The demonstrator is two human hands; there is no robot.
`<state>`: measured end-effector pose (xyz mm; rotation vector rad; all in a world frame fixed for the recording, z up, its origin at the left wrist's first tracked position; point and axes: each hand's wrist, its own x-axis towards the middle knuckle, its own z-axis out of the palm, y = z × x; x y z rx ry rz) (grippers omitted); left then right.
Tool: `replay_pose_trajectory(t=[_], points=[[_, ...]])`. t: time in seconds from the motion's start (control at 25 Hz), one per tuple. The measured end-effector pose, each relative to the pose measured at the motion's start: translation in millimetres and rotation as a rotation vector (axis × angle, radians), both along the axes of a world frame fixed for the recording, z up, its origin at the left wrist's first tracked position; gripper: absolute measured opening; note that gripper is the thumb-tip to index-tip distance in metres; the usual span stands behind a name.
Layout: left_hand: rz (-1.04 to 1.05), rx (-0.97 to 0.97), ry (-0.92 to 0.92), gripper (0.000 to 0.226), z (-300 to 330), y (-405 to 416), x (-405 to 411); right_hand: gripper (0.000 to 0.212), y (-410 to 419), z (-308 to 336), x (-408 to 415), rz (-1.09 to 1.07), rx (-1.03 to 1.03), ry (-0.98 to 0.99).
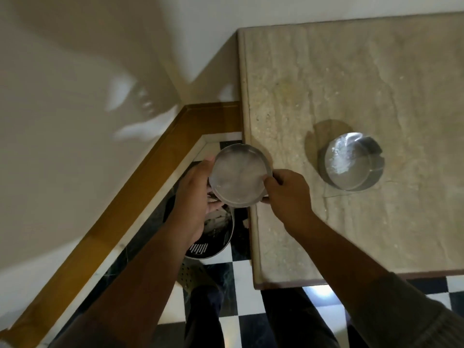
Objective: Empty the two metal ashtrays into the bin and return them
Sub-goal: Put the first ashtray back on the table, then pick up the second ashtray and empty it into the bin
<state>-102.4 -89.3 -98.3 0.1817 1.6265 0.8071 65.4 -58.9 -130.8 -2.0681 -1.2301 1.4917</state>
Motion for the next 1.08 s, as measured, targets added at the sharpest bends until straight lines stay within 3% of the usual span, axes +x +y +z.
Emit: replay_pose_trajectory(t=[0.08,0.24,0.4,0.52,0.72,0.88,1.0,1.08], points=[[-0.053,0.005,-0.001,0.05,-1,17,21,0.025,7,0,22,-0.093,-0.002,0.001],[-0.112,-0.042,-0.007,0.075,-3,39,50,0.023,10,-2,44,-0.194,-0.031,-0.014],[-0.152,-0.034,0.022,0.076,-8,49,62,0.031,11,1,49,-0.229,0.003,-0.007],[-0.147,-0.059,0.04,0.076,-12,51,65,0.019,8,-6,49,-0.216,0.036,-0.025],[-0.192,-0.066,0.072,0.065,-14,52,68,0.03,-2,-17,47,-0.16,0.055,-0.062],[-0.24,-0.049,0.11,0.049,-13,52,68,0.023,-4,-10,54,-0.165,0.023,-0.014],[-0.306,0.034,0.247,0.034,-4,59,72,0.017,-10,-2,67,-0.207,-0.028,0.042],[-0.413,0.196,0.409,0.03,9,71,73,0.028,-14,4,75,-0.304,-0.084,0.09]])
